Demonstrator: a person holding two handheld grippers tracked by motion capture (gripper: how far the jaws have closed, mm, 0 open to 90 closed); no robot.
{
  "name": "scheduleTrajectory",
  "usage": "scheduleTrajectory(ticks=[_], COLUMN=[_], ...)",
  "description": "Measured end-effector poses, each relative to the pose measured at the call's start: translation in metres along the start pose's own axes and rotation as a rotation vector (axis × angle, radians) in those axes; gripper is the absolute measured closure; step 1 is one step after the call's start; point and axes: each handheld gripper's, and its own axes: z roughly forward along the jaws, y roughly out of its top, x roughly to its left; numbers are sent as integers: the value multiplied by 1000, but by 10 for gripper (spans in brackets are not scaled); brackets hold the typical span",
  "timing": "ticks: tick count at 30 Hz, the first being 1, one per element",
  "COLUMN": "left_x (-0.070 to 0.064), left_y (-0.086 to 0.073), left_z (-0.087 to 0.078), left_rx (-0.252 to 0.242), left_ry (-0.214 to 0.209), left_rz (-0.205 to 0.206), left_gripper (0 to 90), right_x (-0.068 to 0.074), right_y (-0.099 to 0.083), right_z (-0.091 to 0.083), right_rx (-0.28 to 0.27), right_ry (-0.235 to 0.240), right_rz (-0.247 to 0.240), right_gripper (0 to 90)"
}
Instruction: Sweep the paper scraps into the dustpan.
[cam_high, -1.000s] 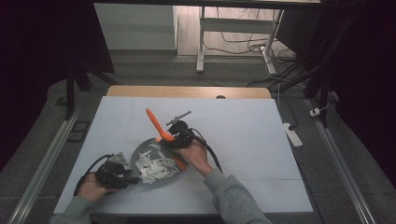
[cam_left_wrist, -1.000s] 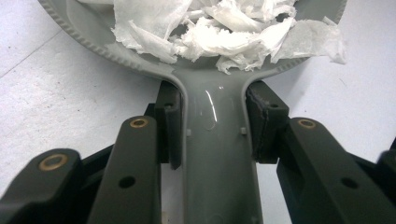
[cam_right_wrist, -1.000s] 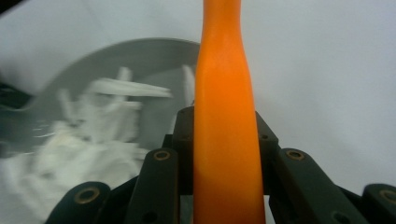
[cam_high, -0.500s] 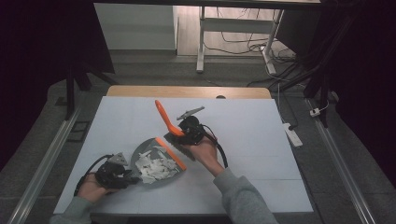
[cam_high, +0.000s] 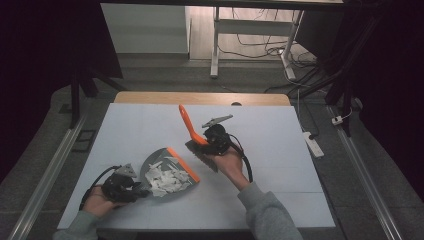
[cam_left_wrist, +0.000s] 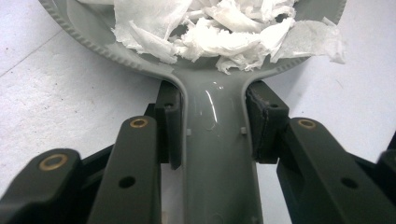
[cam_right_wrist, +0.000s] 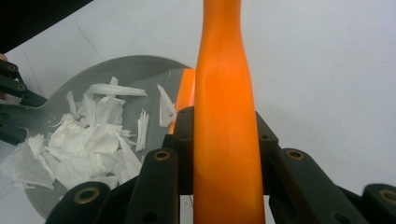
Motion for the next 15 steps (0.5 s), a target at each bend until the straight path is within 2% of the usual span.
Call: scheduleTrajectory(ticks=[12, 15], left_x=[1, 2], left_y=[0, -1], left_z=[-3, -4], left_rx=[-23, -33], left_ry=[13, 5], left_rz=[-17, -27], left_gripper=[619, 619], right_x=[-12, -14], right_y=[-15, -18], right_z=[-20, -24], right_rx=[-46, -53], right_ry=[4, 0], right_rz=[46, 48], right_gripper=[704, 703])
